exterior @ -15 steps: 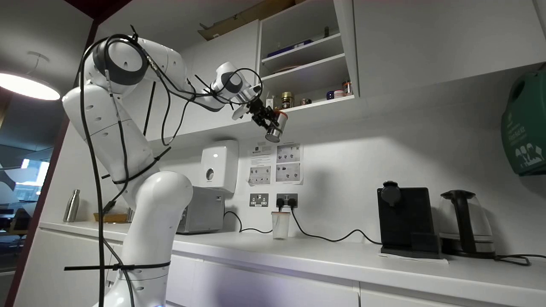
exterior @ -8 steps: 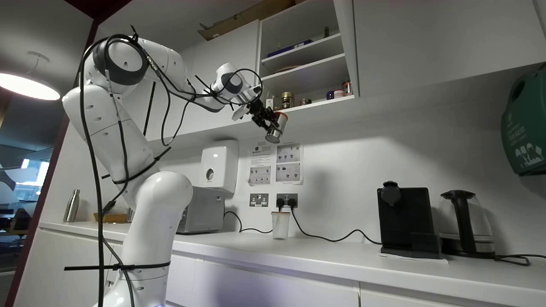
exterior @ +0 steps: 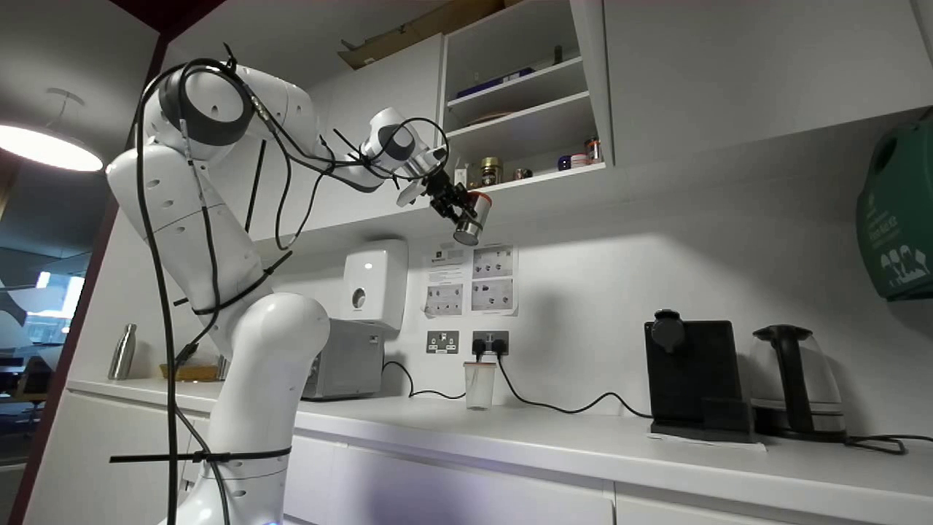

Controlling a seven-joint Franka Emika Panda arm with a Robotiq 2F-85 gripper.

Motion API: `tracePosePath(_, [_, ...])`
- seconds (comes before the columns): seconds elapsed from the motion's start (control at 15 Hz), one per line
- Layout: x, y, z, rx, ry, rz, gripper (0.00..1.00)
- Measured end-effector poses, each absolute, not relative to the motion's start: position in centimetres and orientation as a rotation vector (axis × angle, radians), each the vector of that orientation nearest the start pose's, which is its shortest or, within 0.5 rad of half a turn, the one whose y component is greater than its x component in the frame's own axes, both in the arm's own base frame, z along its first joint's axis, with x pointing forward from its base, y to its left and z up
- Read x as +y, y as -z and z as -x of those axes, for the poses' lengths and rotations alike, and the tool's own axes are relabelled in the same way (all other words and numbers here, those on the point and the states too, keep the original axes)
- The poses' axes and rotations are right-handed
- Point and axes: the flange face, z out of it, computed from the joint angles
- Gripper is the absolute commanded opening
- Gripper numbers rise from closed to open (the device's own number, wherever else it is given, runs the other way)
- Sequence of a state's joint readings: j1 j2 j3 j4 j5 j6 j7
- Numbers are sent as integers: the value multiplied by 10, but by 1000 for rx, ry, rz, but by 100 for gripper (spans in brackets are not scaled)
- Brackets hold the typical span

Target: Remove the object from the shelve and put it on the base top

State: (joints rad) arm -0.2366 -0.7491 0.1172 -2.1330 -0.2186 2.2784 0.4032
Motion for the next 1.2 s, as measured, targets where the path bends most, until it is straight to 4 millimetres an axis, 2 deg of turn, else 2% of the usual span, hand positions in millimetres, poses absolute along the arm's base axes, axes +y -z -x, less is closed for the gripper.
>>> tracePosePath(0.07, [-23, -773, -348, 666, 1468, 2896, 49])
tracePosePath(0.27, [-23, -771, -349, 667, 1460, 2899, 49])
tracePosePath(0.4, [-25, -761, -352, 671, 1431, 2914, 49])
tracePosePath(1.2, [-36, -644, -371, 686, 1093, 3078, 49])
